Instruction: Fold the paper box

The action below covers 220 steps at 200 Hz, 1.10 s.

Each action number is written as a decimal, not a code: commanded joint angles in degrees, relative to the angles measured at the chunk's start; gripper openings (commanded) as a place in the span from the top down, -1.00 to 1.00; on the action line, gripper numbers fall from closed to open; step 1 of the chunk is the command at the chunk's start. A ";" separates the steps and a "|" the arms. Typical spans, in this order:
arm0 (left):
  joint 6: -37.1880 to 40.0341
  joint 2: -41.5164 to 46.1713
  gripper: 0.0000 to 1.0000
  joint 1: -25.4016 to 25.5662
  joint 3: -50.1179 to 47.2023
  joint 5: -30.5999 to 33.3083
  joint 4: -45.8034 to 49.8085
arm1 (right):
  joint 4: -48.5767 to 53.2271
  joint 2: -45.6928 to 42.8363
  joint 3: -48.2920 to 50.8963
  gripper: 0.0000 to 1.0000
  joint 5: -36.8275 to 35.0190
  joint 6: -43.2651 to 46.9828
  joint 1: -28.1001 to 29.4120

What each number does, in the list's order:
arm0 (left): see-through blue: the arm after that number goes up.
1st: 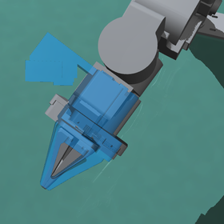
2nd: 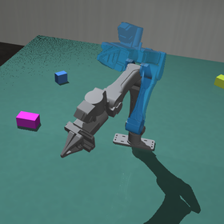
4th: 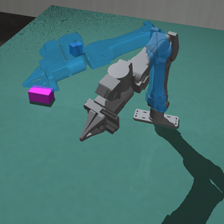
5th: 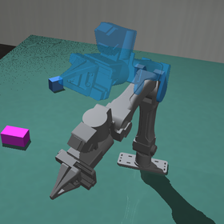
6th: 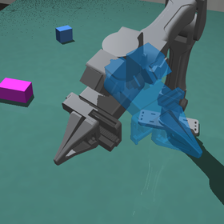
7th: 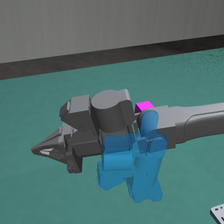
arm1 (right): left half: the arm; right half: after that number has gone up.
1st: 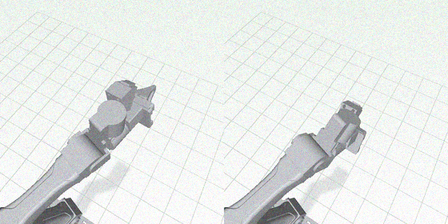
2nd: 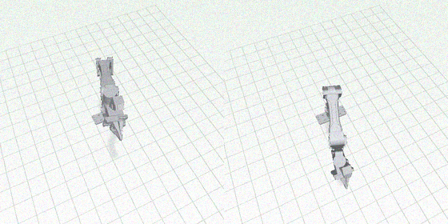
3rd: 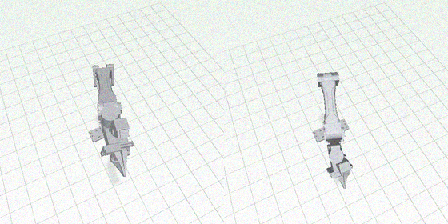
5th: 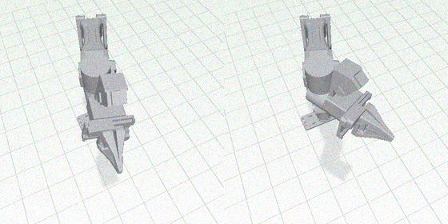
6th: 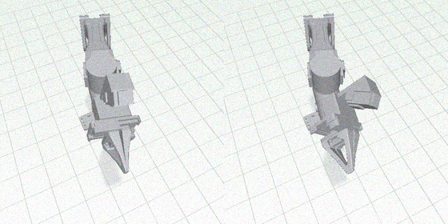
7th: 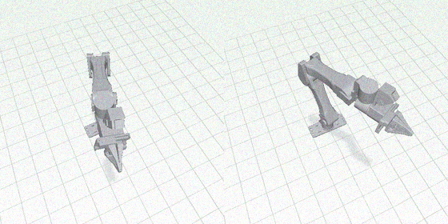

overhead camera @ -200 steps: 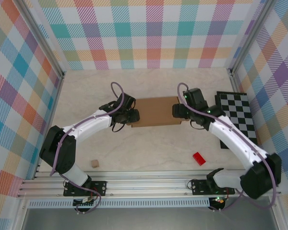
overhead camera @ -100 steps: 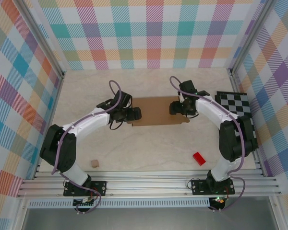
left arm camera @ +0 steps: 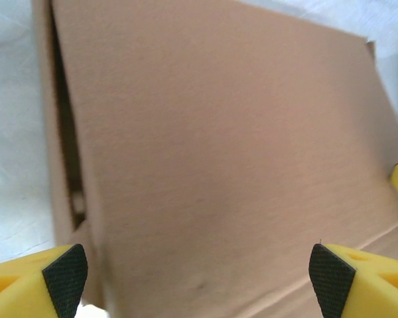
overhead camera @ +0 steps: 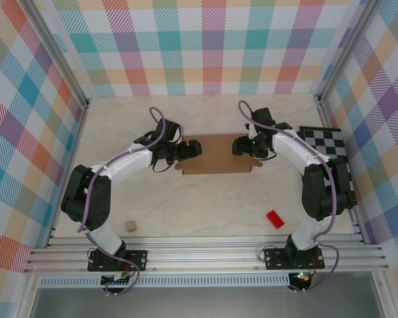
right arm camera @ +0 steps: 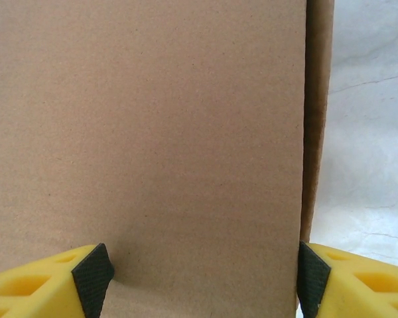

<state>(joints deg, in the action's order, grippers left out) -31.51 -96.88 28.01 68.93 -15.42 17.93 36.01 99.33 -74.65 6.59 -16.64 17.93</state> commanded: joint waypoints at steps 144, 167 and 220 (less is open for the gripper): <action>-0.26 -1.99 -0.31 3.63 -3.08 12.23 9.05 | -3.62 0.08 6.89 -0.40 1.42 -3.09 1.43; 1.81 -1.06 -0.31 3.63 -2.62 15.73 11.47 | -2.77 0.29 7.29 -0.39 -1.47 -1.73 1.75; 8.00 0.81 -0.42 3.72 0.03 25.11 18.34 | -2.38 -2.76 8.96 -0.39 -6.79 -0.24 2.10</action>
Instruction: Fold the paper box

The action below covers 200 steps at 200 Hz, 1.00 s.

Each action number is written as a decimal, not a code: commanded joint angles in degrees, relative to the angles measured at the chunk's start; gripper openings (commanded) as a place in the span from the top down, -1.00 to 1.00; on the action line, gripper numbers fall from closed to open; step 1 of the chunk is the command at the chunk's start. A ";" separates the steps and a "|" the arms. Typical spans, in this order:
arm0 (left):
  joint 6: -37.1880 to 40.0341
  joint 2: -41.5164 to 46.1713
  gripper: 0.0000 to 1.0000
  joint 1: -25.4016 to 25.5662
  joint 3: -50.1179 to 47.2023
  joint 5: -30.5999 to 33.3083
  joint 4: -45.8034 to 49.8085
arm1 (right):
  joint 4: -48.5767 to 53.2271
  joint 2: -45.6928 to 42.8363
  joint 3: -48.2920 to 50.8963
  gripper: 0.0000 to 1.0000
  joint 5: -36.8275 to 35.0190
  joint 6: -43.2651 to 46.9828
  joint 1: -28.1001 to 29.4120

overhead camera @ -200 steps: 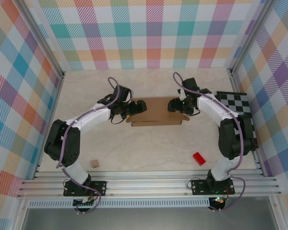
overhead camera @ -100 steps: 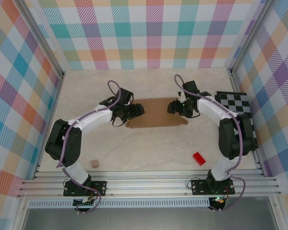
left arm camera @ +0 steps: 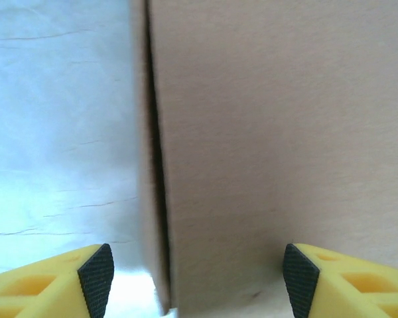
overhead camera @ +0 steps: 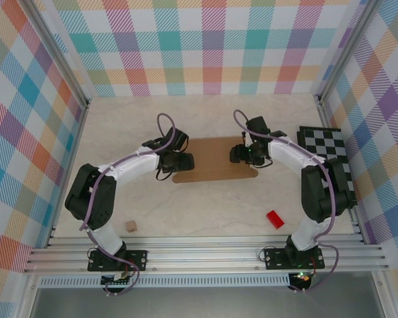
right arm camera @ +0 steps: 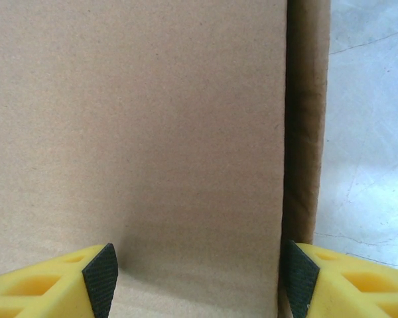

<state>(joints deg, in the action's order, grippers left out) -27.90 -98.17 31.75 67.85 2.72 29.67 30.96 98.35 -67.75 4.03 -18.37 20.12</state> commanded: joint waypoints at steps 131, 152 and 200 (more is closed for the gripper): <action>3.85 1.80 -0.32 -0.19 -2.95 6.74 4.03 | 10.30 -12.53 0.36 -0.43 -5.29 5.02 -0.21; 3.74 3.47 -0.32 -0.28 -1.98 5.81 4.67 | 10.12 -10.50 0.92 -0.43 -6.37 6.43 -0.91; 0.18 11.67 -0.44 -0.11 -1.61 2.00 3.68 | 8.23 -5.64 2.89 -0.41 -6.09 6.69 -0.96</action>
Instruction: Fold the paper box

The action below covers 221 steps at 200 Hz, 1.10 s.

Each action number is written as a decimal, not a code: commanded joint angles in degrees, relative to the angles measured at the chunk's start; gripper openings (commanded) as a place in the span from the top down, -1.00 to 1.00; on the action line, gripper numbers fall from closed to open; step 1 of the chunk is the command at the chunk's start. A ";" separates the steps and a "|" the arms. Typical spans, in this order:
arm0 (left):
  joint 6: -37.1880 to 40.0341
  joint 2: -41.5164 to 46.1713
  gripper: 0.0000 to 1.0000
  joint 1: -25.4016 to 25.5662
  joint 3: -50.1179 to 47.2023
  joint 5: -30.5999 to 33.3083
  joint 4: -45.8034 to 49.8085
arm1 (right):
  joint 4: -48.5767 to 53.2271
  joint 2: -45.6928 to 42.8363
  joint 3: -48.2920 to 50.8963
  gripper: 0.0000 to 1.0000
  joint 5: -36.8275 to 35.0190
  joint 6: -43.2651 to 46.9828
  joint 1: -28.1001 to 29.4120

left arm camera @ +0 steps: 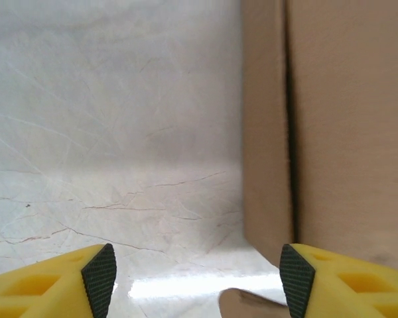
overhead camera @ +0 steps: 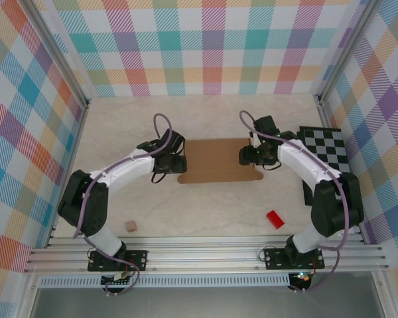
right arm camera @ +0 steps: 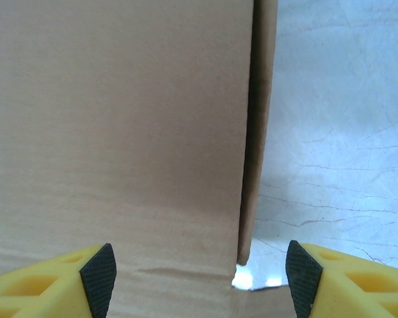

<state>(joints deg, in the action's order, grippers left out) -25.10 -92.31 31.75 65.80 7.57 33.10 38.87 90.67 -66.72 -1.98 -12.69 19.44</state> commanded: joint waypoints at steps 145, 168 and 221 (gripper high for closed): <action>-3.15 -3.96 -0.19 1.65 -5.42 -4.32 -7.20 | -2.43 5.44 4.46 -0.35 -0.46 0.58 -0.28; -2.29 -2.34 -0.33 1.08 -1.97 -4.31 -4.28 | -0.72 3.90 2.13 -0.42 -0.66 0.36 -0.28; -0.45 6.86 -0.56 0.94 -3.82 -7.59 -2.37 | 3.21 -3.05 2.63 -0.47 -0.63 0.65 -0.28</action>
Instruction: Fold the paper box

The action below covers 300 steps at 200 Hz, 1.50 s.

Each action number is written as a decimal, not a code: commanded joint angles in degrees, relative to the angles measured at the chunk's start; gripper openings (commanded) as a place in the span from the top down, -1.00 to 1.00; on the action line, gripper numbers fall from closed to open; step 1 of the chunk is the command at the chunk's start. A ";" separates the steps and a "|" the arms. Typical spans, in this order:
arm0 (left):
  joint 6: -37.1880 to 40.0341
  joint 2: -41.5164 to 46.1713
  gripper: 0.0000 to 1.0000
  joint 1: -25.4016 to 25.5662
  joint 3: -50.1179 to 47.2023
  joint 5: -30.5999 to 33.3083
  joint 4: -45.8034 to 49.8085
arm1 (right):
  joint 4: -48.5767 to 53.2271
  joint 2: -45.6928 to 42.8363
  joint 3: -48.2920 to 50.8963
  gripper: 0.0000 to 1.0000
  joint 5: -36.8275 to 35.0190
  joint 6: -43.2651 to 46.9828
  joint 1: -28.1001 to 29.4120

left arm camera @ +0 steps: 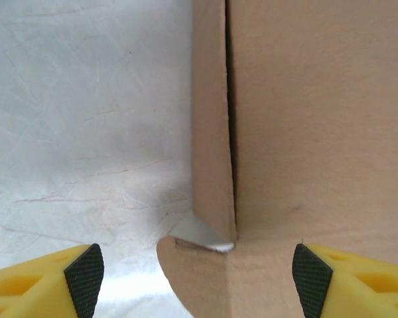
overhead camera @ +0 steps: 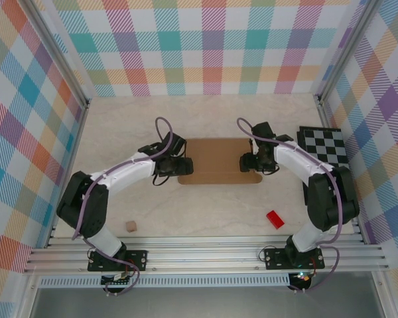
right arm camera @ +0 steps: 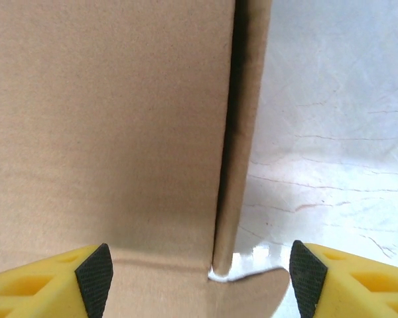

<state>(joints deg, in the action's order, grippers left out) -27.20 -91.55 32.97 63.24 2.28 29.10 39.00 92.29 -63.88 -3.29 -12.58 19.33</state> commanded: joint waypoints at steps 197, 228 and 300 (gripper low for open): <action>-0.83 -1.34 -0.55 3.94 -5.22 -14.95 -11.01 | -6.18 -1.10 7.89 -0.46 11.73 -4.43 -0.19; -2.35 -1.70 -0.47 4.29 -4.02 -16.12 -9.69 | -6.18 -1.02 7.55 -0.40 15.17 -5.16 -0.26; -11.62 0.39 -0.28 4.74 -1.42 -19.40 -9.97 | -3.45 -0.95 3.80 -0.24 16.83 -5.58 -0.26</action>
<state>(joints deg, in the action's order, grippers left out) -35.33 -92.53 37.12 58.78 -15.25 17.93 32.91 90.61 -56.82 14.48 -18.83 19.00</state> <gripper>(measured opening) 0.633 0.614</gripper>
